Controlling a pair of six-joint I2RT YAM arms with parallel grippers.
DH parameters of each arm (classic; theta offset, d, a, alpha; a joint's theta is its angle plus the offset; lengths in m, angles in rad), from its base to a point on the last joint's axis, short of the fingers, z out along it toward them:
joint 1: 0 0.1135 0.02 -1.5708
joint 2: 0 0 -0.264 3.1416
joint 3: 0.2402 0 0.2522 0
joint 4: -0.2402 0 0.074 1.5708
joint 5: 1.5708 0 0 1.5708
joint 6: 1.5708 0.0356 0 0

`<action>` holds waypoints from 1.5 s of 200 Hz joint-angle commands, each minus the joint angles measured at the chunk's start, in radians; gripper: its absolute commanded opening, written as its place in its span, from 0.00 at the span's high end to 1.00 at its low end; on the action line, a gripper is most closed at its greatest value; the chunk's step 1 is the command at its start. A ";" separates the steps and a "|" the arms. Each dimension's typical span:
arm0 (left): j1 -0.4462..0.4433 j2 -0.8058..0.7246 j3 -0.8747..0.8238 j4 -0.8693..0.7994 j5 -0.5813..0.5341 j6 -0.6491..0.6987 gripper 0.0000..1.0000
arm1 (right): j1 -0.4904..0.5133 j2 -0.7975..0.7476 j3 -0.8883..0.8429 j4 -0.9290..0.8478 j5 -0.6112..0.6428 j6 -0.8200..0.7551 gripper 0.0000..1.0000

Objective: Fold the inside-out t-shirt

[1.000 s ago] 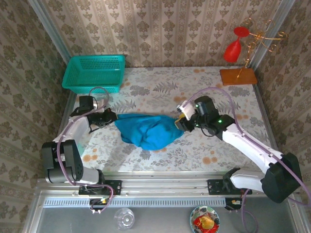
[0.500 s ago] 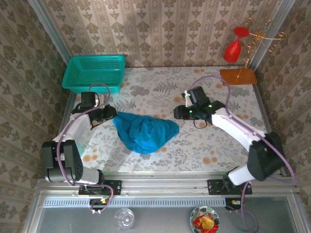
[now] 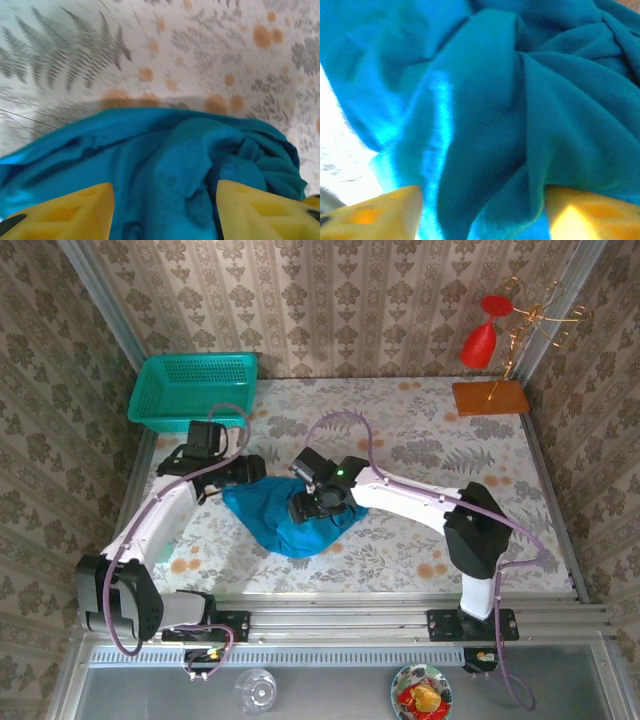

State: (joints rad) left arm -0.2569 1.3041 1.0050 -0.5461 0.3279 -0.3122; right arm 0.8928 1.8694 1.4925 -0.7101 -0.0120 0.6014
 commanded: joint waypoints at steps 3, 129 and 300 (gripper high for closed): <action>-0.064 0.073 -0.045 -0.011 0.068 0.022 0.44 | -0.014 0.008 0.003 -0.142 0.155 -0.006 0.64; -0.182 0.242 -0.105 0.163 0.154 -0.020 0.91 | -0.306 -0.334 -0.304 -0.065 0.031 -0.055 1.00; -0.366 0.457 0.209 -0.008 0.139 -0.001 0.91 | -0.349 -0.387 -0.202 -0.097 -0.024 -0.068 1.00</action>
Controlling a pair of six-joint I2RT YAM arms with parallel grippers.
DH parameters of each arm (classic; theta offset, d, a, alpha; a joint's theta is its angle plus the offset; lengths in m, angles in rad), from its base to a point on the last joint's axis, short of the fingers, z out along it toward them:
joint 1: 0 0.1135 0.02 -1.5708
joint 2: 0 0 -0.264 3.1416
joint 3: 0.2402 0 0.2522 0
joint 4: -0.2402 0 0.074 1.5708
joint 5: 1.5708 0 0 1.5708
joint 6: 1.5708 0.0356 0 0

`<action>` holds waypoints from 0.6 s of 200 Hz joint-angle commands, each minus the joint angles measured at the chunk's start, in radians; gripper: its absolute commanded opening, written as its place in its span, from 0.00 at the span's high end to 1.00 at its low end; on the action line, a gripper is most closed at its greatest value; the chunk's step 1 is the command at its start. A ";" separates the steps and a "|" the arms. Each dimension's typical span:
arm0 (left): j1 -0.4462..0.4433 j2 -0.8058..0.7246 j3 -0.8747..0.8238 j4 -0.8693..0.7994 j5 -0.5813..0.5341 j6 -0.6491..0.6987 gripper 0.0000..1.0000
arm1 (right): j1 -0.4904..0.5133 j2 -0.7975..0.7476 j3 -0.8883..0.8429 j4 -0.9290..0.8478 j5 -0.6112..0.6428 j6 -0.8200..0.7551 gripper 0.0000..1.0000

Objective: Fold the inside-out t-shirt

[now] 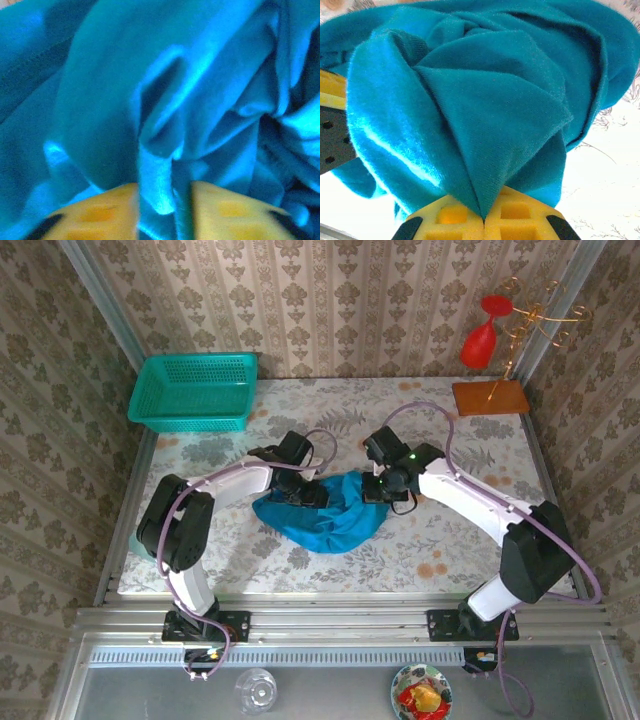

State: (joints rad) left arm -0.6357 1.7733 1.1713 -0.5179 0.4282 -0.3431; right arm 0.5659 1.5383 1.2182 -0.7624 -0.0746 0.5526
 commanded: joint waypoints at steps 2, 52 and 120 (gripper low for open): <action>0.017 -0.020 0.042 -0.033 0.043 0.028 0.93 | -0.025 -0.057 0.078 -0.049 0.039 -0.022 1.00; 0.276 -0.308 0.056 0.024 0.148 -0.021 1.00 | -0.126 -0.182 0.177 -0.154 0.096 -0.084 1.00; 0.460 -0.456 -0.155 -0.026 0.185 0.027 1.00 | -0.352 -0.349 -0.195 -0.085 0.034 -0.076 1.00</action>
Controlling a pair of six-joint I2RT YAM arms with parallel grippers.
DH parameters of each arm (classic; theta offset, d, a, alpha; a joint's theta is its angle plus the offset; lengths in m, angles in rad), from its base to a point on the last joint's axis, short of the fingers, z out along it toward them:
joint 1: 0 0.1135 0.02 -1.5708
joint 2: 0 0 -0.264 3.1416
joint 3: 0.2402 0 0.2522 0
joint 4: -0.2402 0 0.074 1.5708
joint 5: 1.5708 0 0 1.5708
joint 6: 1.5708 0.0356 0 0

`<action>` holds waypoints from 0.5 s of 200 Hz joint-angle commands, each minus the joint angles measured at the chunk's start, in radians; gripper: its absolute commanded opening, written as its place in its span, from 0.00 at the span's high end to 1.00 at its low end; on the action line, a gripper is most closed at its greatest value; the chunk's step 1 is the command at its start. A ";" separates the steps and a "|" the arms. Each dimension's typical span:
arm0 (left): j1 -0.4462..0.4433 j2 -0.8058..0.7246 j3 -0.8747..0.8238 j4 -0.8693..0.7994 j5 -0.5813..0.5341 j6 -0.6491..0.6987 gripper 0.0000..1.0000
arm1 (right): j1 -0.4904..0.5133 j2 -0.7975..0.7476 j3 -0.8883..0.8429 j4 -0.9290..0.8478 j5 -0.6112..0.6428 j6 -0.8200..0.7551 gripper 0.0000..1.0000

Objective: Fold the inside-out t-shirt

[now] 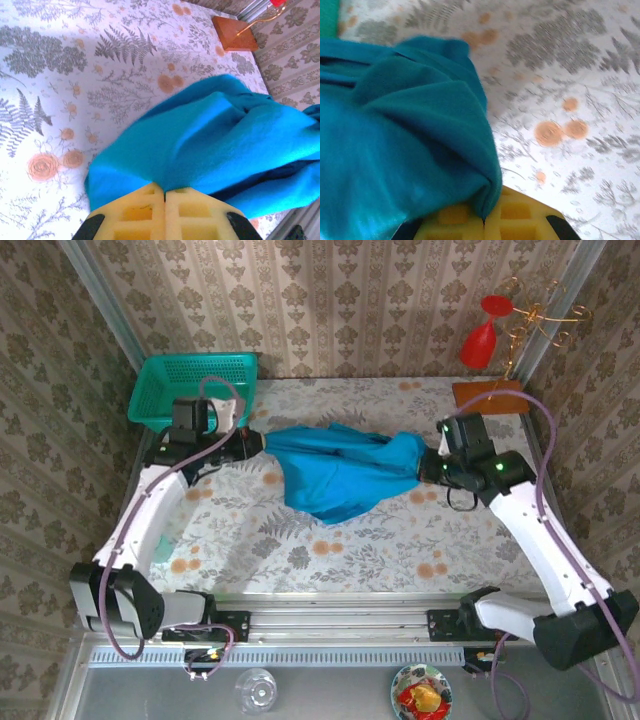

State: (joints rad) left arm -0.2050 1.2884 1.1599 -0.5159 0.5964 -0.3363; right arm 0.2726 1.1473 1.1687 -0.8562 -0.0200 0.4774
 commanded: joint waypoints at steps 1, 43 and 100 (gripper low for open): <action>0.029 0.030 -0.150 -0.024 0.017 0.020 1.00 | -0.060 0.045 -0.151 0.011 -0.022 0.000 1.00; -0.021 0.156 -0.286 0.050 -0.002 0.010 0.91 | -0.040 0.148 -0.170 0.022 -0.009 0.027 0.75; -0.138 0.078 -0.208 0.039 -0.107 0.112 0.48 | 0.147 0.173 -0.033 -0.007 0.010 0.035 0.52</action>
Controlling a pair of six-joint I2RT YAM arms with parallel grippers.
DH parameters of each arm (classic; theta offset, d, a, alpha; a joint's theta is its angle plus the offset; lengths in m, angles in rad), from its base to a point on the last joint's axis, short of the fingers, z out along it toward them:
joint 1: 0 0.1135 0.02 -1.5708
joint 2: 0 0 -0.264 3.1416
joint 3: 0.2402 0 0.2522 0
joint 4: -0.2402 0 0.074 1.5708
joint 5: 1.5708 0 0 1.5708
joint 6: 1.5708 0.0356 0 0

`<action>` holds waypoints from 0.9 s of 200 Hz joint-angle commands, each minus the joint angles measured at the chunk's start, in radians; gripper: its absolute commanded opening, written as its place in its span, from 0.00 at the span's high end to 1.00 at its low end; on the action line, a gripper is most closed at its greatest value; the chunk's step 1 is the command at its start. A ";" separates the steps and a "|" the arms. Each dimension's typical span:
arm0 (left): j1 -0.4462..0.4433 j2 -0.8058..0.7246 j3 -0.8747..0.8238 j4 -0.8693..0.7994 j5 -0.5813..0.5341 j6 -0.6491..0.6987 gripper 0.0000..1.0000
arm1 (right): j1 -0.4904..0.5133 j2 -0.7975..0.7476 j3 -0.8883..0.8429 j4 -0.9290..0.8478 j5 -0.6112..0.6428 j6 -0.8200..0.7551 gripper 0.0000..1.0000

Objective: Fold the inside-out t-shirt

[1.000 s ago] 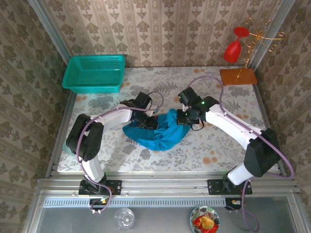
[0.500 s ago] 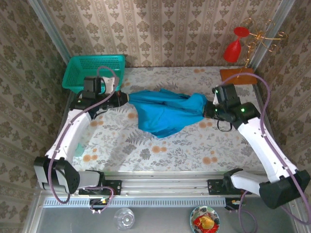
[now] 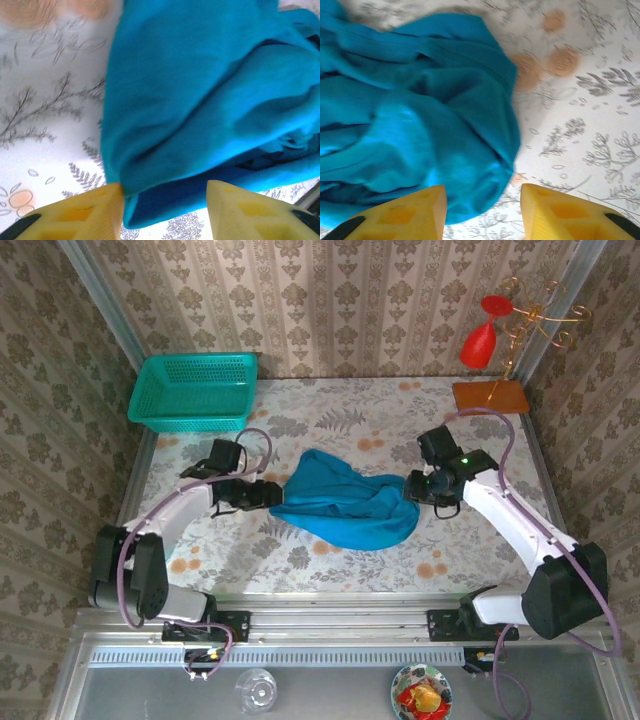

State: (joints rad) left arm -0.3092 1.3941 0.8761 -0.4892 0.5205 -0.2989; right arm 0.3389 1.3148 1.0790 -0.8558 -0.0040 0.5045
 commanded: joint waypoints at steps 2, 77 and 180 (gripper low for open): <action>-0.039 -0.024 0.082 0.010 -0.030 0.080 0.48 | 0.091 0.010 0.059 0.000 -0.012 0.009 0.52; -0.357 0.295 0.431 -0.220 -0.100 0.405 0.40 | 0.322 0.330 0.141 0.076 -0.030 0.096 0.41; -0.381 0.588 0.640 -0.314 -0.242 0.494 0.61 | 0.321 0.179 -0.141 0.116 -0.032 0.177 1.00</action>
State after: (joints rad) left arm -0.6991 1.9781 1.4826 -0.7605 0.3244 0.1810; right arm 0.6628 1.5665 0.9802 -0.7265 -0.0528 0.6529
